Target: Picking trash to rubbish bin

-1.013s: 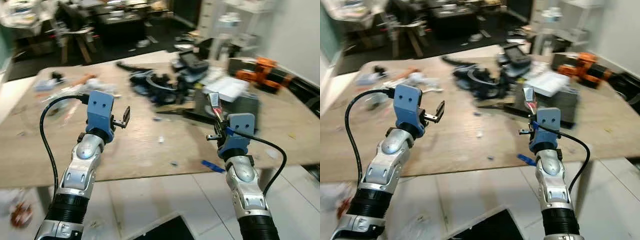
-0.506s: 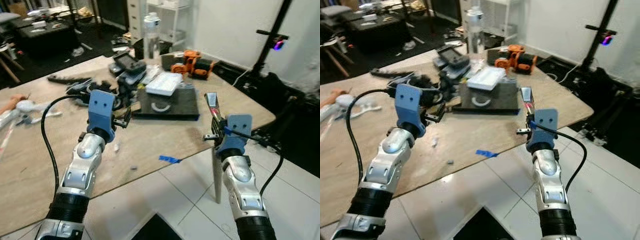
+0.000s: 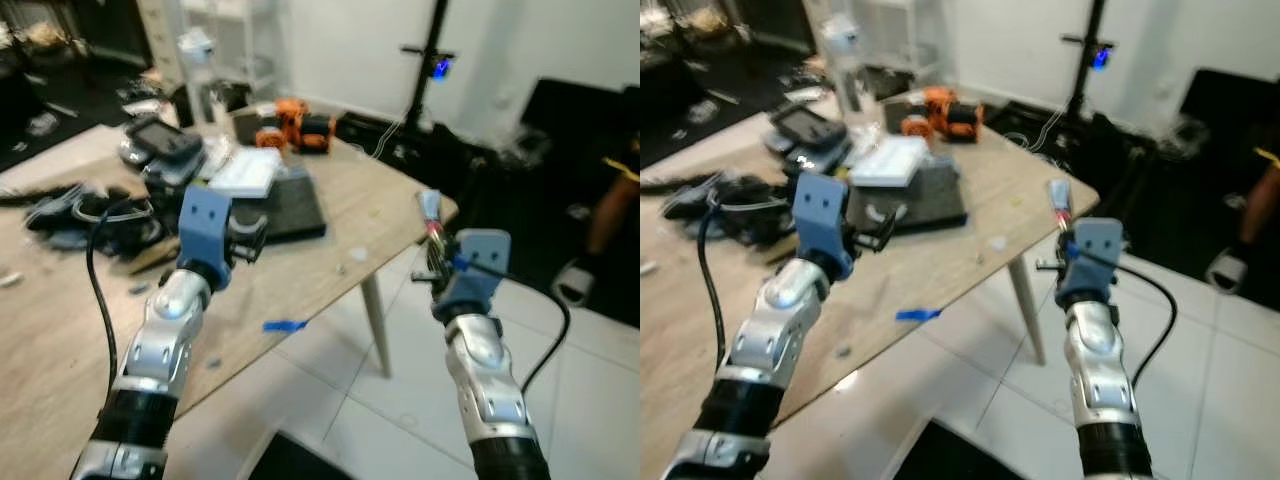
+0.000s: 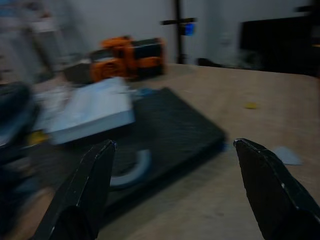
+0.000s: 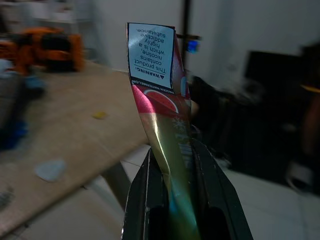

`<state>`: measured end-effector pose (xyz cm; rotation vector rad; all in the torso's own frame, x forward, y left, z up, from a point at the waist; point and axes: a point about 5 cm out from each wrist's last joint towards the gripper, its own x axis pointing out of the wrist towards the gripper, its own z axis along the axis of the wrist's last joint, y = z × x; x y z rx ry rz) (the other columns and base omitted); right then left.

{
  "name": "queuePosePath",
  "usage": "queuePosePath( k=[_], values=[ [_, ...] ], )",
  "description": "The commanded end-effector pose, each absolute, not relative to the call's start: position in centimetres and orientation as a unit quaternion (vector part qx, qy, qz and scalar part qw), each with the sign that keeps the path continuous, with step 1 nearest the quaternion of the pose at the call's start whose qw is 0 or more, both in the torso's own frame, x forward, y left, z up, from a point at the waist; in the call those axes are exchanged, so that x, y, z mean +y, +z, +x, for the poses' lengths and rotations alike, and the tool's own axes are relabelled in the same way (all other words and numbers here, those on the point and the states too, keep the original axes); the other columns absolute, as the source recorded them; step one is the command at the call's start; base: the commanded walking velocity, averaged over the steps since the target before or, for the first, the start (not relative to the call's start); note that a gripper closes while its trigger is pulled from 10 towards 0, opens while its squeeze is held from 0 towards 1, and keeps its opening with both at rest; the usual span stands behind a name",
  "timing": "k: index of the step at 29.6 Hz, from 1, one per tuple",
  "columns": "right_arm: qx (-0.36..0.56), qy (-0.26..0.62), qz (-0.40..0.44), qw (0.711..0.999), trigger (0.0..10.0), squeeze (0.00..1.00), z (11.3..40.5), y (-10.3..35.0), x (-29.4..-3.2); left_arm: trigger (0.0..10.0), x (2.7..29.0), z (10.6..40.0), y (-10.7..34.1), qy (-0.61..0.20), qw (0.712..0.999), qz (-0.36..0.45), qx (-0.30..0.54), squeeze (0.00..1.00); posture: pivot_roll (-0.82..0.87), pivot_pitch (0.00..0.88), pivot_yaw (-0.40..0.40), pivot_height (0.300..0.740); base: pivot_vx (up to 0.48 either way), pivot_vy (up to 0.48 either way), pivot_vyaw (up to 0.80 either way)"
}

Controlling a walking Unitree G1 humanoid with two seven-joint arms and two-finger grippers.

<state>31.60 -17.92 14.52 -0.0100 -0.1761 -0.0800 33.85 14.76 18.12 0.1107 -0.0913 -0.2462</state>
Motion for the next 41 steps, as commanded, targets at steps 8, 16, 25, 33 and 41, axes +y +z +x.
queuePosePath(
  k=[8, 16, 25, 33, 41],
  values=[
    [-0.056, -0.048, 0.028, 0.997, 10.0, 0.00, 30.9, 12.6, -17.4, 10.0, 15.3, 33.8, 17.7, -0.126, 0.988, 0.079, -0.037, 0.00, 0.01, 0.094, 0.074, 0.740, 0.000, 0.000, -0.80],
    [-0.058, -0.050, 0.038, 0.996, 10.0, 0.00, 30.9, 12.5, -16.8, 10.0, 15.7, 34.0, 18.0, -0.122, 0.989, 0.080, -0.039, 0.00, 0.01, 0.093, 0.089, 0.740, 0.000, 0.000, -0.80],
    [-0.057, -0.049, 0.038, 0.996, 10.0, 0.00, 30.9, 12.5, -16.8, 10.0, 15.8, 34.1, 17.8, -0.107, 0.990, 0.082, -0.035, 0.00, 0.01, 0.096, 0.081, 0.740, 0.000, 0.000, -0.80],
    [-0.057, -0.043, 0.036, 0.997, 10.0, 0.00, 31.0, 12.6, -16.7, 10.0, 15.9, 34.1, 17.7, -0.096, 0.992, 0.078, -0.032, 0.00, 0.01, 0.096, 0.067, 0.740, 0.000, 0.000, -0.80],
    [-0.059, -0.020, 0.030, 0.998, 10.0, 0.00, 31.9, 13.1, -16.2, 10.0, 16.2, 33.9, 17.6, -0.077, 0.994, 0.069, -0.036, 0.00, 0.01, 0.088, 0.029, 0.740, 0.000, 0.000, -0.80]
  ],
)
